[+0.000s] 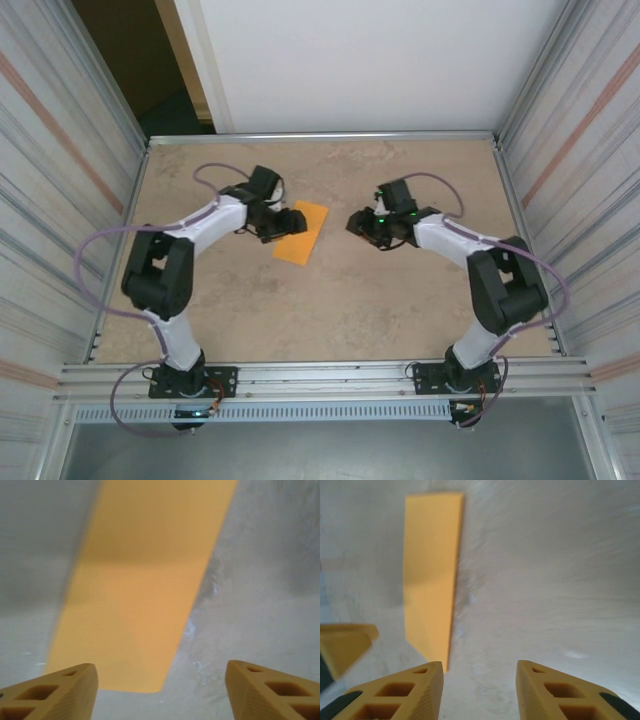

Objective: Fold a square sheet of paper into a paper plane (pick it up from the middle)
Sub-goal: Turn over the paper at the center of the table, then move the paper to the center of the table.

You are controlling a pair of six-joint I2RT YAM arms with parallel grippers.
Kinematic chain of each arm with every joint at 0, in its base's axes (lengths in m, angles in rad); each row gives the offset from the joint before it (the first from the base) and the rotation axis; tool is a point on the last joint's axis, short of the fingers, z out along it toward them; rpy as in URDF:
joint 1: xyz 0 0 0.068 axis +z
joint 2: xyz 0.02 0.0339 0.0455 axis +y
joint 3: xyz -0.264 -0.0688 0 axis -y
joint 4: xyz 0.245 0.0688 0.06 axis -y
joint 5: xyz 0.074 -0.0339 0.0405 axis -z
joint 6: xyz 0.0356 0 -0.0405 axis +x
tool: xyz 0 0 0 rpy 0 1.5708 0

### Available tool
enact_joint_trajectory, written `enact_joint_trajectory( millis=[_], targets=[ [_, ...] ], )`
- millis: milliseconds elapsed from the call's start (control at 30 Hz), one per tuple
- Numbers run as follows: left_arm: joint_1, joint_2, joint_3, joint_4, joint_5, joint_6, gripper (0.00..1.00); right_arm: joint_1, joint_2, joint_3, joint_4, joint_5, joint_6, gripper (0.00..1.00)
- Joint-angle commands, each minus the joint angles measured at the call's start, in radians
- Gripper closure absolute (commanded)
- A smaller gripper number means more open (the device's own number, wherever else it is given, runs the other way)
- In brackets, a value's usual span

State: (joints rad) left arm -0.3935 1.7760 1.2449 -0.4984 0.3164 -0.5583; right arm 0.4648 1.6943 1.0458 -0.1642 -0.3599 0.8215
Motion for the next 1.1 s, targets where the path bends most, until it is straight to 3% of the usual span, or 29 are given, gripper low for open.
enact_joint_trajectory(
  millis=[0, 233, 567, 867, 1067],
  targets=[
    [0.068, -0.083, -0.112, 0.096, 0.035, -0.079, 0.24, 0.078, 0.089, 0.094, 0.008, -0.033, -0.008, 0.63],
    [0.179, -0.161, -0.27, 0.217, 0.084, -0.145, 0.07, 0.179, 0.307, 0.288, -0.053, -0.074, -0.018, 0.68],
    [0.182, -0.129, -0.26, 0.243, 0.138, -0.157, 0.07, 0.172, 0.447, 0.386, -0.191, -0.096, -0.088, 0.68],
    [0.167, -0.118, -0.247, 0.25, 0.189, -0.145, 0.08, 0.088, 0.371, 0.278, -0.345, -0.009, -0.272, 0.69],
    [0.1, -0.087, -0.226, 0.247, 0.245, -0.138, 0.13, 0.01, 0.235, 0.185, -0.335, -0.065, -0.387, 0.71]
  ],
)
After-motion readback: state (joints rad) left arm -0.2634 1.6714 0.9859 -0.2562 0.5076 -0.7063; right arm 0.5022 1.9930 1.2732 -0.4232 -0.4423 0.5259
